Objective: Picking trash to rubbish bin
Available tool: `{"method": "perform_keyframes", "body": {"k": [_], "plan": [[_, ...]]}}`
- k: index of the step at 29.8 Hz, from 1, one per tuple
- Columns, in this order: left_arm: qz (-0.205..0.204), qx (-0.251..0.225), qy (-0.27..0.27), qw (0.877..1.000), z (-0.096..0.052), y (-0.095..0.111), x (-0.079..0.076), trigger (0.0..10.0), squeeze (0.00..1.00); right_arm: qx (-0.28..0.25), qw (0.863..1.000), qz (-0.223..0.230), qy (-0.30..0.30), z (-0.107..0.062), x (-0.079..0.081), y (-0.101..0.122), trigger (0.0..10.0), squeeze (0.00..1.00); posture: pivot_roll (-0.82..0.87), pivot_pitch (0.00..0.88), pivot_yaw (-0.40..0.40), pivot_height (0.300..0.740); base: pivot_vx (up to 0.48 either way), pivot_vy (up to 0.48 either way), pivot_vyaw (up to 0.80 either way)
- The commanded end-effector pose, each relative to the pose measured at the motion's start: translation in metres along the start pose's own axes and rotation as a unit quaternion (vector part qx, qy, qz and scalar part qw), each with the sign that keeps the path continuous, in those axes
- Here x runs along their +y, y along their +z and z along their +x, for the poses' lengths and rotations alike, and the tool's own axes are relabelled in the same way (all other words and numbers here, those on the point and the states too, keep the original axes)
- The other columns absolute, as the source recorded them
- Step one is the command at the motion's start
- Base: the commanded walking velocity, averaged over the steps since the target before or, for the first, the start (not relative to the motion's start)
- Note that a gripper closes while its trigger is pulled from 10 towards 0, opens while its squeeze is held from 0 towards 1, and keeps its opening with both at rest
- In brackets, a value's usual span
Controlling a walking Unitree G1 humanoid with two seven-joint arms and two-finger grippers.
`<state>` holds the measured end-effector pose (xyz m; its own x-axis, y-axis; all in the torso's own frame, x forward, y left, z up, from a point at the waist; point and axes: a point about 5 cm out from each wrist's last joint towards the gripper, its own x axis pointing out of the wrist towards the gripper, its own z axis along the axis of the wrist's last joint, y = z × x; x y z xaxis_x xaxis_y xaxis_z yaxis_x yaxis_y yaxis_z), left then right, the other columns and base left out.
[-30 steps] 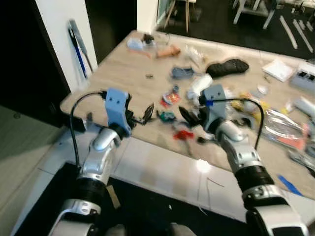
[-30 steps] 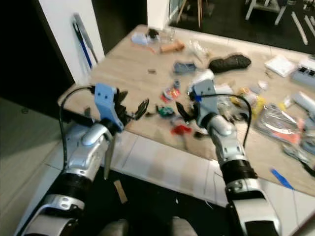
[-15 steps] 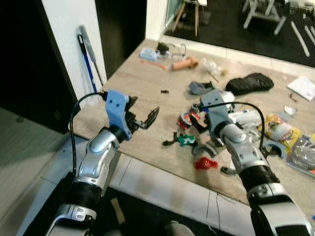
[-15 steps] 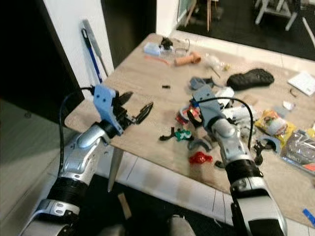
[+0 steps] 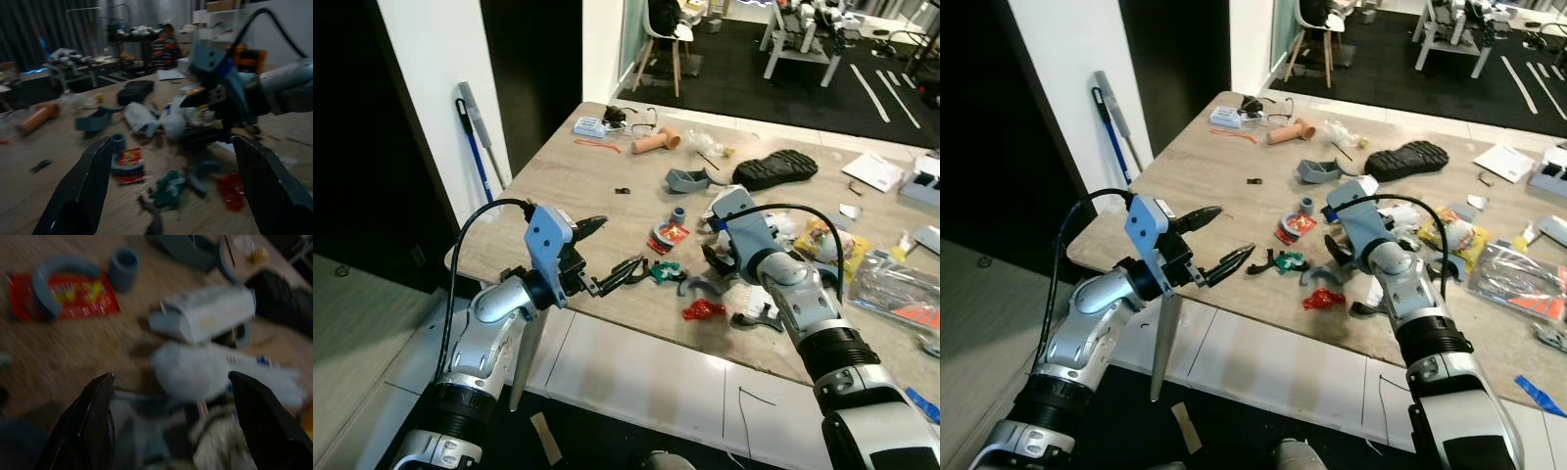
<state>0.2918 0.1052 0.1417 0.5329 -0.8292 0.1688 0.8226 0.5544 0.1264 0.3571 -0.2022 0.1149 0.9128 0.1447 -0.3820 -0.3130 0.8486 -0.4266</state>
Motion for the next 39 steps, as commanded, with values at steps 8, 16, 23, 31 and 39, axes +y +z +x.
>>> {"method": "perform_keyframes", "body": {"k": [8, 16, 23, 31, 39], "plan": [[0.002, 0.007, -0.027, 1.0, -0.003, -0.002, -0.004, 10.0, 0.0, 0.064, 0.998, 0.013, -0.001, -0.005, -0.009, -0.008, 10.0, 0.0, -0.03, 0.0, -0.032, 0.74, 0.0, 0.0, 0.0], [0.002, 0.011, -0.033, 0.999, -0.005, -0.004, -0.004, 10.0, 0.0, 0.046, 0.999, 0.017, 0.013, -0.007, -0.009, -0.001, 10.0, 0.0, -0.03, 0.0, -0.031, 0.74, 0.0, 0.0, 0.0], [0.0, 0.014, -0.035, 0.999, -0.006, -0.008, -0.004, 10.0, 0.0, 0.01, 0.999, 0.006, 0.048, -0.013, -0.012, 0.011, 10.0, 0.0, -0.04, 0.0, -0.031, 0.74, 0.0, 0.0, 0.0], [-0.003, 0.018, -0.037, 0.999, -0.008, -0.013, -0.004, 10.0, 0.0, 0.044, 0.993, 0.015, 0.113, -0.023, -0.007, 0.001, 10.0, 0.0, -0.04, 0.0, -0.031, 0.74, 0.0, 0.0, 0.0], [-0.003, 0.019, -0.037, 0.999, -0.008, -0.015, -0.005, 10.0, 0.0, 0.091, 0.988, 0.006, 0.124, -0.03, -0.01, -0.013, 10.0, 0.0, -0.04, 0.0, -0.029, 0.74, 0.0, 0.0, 0.0]]}}
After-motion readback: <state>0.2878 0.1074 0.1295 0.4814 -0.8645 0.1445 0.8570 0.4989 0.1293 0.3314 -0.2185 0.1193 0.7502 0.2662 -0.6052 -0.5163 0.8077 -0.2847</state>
